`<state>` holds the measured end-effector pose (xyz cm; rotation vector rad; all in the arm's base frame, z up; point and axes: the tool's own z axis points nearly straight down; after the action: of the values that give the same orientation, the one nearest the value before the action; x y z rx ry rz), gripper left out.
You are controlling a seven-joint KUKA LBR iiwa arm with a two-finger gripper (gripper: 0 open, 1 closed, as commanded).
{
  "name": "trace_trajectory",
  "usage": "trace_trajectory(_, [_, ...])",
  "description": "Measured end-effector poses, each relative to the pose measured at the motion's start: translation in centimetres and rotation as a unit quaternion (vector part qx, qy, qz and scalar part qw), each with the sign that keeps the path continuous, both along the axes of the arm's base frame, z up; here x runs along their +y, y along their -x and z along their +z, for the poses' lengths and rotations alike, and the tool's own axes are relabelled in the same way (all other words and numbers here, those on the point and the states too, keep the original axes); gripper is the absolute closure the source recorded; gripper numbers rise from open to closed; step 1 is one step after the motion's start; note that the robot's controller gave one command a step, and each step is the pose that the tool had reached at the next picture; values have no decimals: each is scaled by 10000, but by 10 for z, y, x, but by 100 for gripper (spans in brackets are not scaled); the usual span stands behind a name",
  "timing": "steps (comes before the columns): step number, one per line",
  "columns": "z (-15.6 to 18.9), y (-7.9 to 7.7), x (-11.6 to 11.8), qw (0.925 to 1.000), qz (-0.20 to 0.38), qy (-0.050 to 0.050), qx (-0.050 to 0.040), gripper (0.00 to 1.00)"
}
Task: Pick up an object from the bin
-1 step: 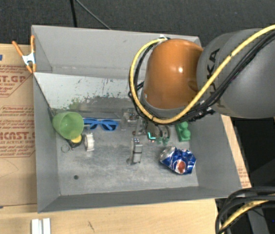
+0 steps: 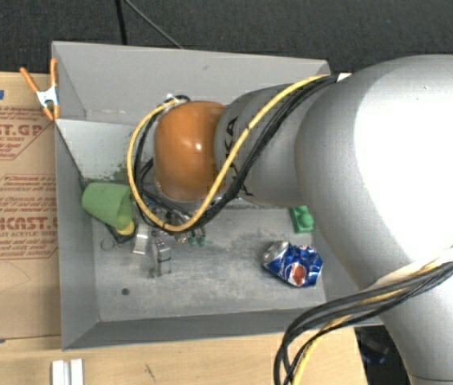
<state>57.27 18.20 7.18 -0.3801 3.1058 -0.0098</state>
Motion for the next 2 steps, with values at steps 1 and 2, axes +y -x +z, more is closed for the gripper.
trace_trajectory(1, [29, 10, 64, 9707, 2404, -23, 45, 0])
trace_trajectory(2, [28, -13, 63, 9996, 260, -35, 53, 0])
